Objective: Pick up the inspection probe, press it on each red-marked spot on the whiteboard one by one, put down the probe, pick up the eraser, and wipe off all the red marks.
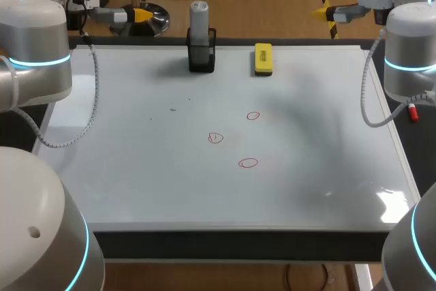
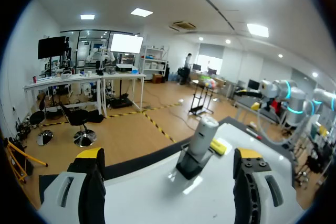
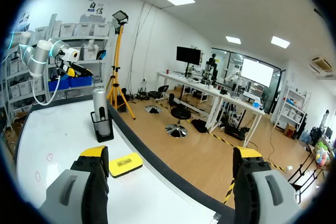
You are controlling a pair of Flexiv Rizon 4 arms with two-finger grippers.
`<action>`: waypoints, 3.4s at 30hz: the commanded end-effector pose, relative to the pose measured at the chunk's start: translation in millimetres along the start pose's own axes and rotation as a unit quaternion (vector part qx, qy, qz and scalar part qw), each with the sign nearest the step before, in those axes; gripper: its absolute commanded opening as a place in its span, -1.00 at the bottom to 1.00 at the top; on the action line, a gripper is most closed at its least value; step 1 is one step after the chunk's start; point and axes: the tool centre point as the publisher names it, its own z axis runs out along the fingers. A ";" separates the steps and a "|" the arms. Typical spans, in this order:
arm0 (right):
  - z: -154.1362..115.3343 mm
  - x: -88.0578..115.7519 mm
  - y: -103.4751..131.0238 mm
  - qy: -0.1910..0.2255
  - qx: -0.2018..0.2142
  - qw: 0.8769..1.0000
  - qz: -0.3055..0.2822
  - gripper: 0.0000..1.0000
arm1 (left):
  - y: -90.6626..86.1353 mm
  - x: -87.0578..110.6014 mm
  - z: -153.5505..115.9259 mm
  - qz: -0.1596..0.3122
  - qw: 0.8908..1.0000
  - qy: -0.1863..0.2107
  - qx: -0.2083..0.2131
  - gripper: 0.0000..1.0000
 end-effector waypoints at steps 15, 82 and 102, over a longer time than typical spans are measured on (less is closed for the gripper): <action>0.3 -0.3 0.4 0.000 0.001 1.000 0.000 1.00 | 0.7 -0.3 0.6 0.000 1.000 0.000 0.001 1.00; 0.3 -0.3 0.4 0.000 0.001 1.000 0.000 1.00 | -4.2 8.2 7.2 0.019 1.000 0.024 0.007 1.00; 0.3 -0.3 0.4 0.000 0.001 1.000 0.000 1.00 | -19.5 67.6 54.7 0.173 0.943 0.278 0.056 1.00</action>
